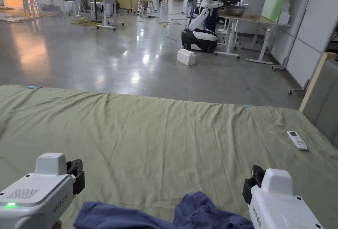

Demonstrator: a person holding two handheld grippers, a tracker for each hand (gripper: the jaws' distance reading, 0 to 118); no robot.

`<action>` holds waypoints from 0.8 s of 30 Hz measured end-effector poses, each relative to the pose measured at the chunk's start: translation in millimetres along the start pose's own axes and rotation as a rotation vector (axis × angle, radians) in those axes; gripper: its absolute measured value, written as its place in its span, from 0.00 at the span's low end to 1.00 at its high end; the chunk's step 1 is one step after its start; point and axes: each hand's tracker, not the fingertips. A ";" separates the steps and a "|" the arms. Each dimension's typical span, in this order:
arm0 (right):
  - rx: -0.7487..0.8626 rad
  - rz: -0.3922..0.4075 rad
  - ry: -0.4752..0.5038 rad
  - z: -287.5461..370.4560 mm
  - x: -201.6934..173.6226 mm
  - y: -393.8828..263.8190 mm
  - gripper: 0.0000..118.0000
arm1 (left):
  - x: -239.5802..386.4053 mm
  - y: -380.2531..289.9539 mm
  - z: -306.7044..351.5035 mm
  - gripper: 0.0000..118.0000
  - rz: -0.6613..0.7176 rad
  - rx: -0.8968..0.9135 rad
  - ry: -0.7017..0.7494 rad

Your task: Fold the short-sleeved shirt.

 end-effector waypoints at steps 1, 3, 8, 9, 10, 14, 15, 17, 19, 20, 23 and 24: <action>-0.003 0.001 0.000 -1.0 0.0 -0.5 0.00 | 6.5 1.9 3.8 0.00 -0.002 -0.015 0.010; -0.007 0.004 0.002 -3.1 -0.2 -2.2 0.00 | 1.3 -2.0 -9.8 0.00 0.017 -0.083 -0.003; -0.029 0.009 0.000 -11.3 0.6 -9.0 0.00 | -4.9 -13.7 -53.7 0.00 0.030 -0.282 -0.041; -0.034 0.008 0.000 -13.0 1.0 -10.9 0.00 | -10.5 -16.3 -67.8 0.00 0.043 -0.336 -0.059; -0.039 0.009 -0.002 -14.5 1.3 -12.6 0.00 | -12.0 -21.0 -79.7 0.03 0.050 -0.396 -0.078; -0.068 0.014 -0.007 -22.9 3.3 -21.8 0.00 | -7.2 -43.9 -112.6 0.56 0.008 -0.585 -0.041; -0.077 0.019 -0.010 -25.4 3.6 -24.6 0.00 | -4.2 -51.3 -119.9 0.74 -0.013 -0.620 0.001; -0.093 0.026 -0.015 -29.8 4.4 -29.6 0.00 | -0.1 -58.9 -121.6 0.81 -0.055 -0.635 0.029; -0.113 0.027 -0.020 -34.4 6.0 -34.9 0.00 | 4.1 -66.7 -124.6 0.81 -0.053 -0.612 0.042; -0.131 0.020 -0.025 -36.6 6.8 -38.1 0.00 | 5.1 -70.7 -127.1 0.81 -0.051 -0.616 0.046; -0.152 0.022 -0.034 -42.5 6.8 -44.0 0.00 | -1.6 -79.3 -141.1 0.81 -0.073 -0.706 0.054; -0.158 0.023 -0.035 -44.1 6.7 -45.6 0.00 | -0.1 -84.5 -141.8 0.80 -0.092 -0.717 0.057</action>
